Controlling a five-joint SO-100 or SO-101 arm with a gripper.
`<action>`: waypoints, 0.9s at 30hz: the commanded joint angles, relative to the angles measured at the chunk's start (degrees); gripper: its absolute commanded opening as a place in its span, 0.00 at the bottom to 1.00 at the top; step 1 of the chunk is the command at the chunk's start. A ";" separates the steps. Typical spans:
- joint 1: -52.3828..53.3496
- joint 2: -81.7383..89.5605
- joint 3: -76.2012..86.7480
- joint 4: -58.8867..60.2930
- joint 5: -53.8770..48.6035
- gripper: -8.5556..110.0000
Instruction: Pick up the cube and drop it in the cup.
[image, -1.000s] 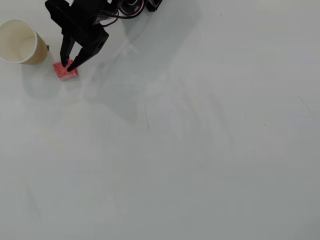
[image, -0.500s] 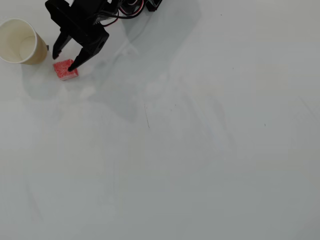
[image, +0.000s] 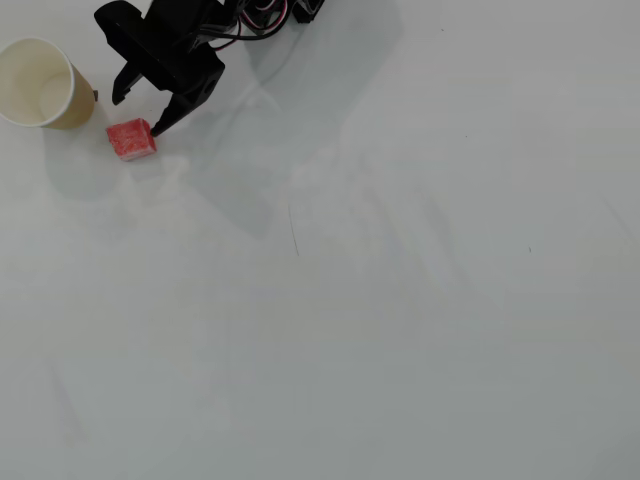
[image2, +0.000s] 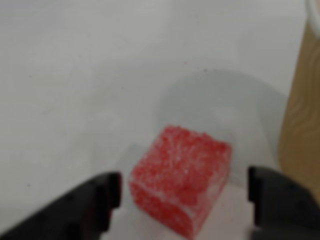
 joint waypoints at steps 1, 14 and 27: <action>-0.18 2.37 2.02 0.18 -0.88 0.26; -0.79 2.37 2.02 0.97 -0.88 0.37; -2.46 2.29 2.02 3.52 -0.88 0.43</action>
